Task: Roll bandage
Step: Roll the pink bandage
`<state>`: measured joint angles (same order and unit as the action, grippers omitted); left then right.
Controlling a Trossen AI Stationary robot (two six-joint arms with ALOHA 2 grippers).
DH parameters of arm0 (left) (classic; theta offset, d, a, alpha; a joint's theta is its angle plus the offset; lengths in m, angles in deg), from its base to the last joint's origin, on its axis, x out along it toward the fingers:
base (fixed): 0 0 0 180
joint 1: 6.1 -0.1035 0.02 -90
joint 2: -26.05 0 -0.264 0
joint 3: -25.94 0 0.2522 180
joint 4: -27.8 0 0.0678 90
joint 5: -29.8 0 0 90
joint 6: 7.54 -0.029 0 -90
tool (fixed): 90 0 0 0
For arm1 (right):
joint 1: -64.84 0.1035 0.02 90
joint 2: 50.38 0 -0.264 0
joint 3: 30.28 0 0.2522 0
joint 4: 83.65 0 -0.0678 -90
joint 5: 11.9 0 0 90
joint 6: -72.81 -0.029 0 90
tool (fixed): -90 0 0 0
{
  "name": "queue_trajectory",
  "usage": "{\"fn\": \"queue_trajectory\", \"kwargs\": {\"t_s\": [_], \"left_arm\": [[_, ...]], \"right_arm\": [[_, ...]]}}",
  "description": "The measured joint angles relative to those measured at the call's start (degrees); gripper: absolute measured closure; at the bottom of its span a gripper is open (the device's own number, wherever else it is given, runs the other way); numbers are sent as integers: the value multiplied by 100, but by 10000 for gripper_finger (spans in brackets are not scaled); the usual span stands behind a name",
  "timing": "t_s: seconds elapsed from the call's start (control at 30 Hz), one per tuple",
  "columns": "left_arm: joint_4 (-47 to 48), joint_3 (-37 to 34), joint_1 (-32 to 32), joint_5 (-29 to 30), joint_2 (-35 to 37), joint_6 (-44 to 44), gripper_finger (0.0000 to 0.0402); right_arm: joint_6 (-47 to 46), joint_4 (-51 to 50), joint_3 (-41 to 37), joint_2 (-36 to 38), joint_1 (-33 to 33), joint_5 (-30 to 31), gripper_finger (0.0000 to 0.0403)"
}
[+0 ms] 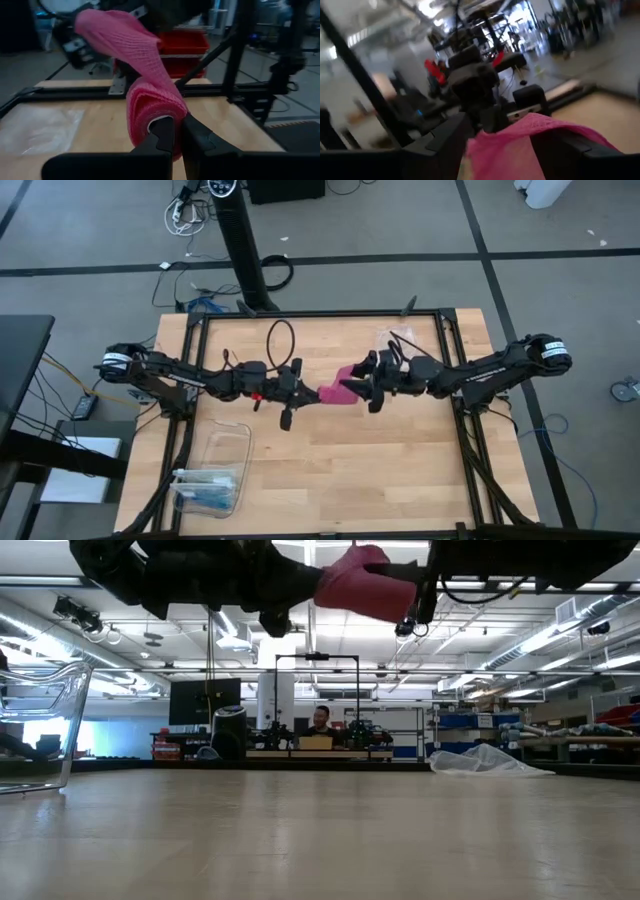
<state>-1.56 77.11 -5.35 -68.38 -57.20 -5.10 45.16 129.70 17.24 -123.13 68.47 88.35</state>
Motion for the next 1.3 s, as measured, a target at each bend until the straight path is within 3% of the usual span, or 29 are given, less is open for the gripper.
{"fn": "queue_trajectory", "kwargs": {"t_s": [0.1,0.3,0.63,0.8,1.0,1.13,1.3], "left_arm": [[130,0,8,345,0,74,383],[481,-2,22,1254,-2,-415,383],[906,-4,584,3024,-6,-3234,383],[904,-4,867,3564,-4,-3925,383],[902,-4,1046,3630,-4,-3994,383],[904,-4,1058,3274,-4,-3793,383],[911,-4,1058,2938,-4,-3630,383]], "right_arm": [[-740,-116,0,0,0,-202,169],[-1344,-667,4,0,-2,-460,164],[-2166,-1182,9,2,0,-183,168],[-2299,-1140,9,-11,7,111,170],[-655,-771,9,59,11,-584,171],[647,-852,12,287,2,-751,175],[1454,-3093,993,260,-267,-692,177]]}}
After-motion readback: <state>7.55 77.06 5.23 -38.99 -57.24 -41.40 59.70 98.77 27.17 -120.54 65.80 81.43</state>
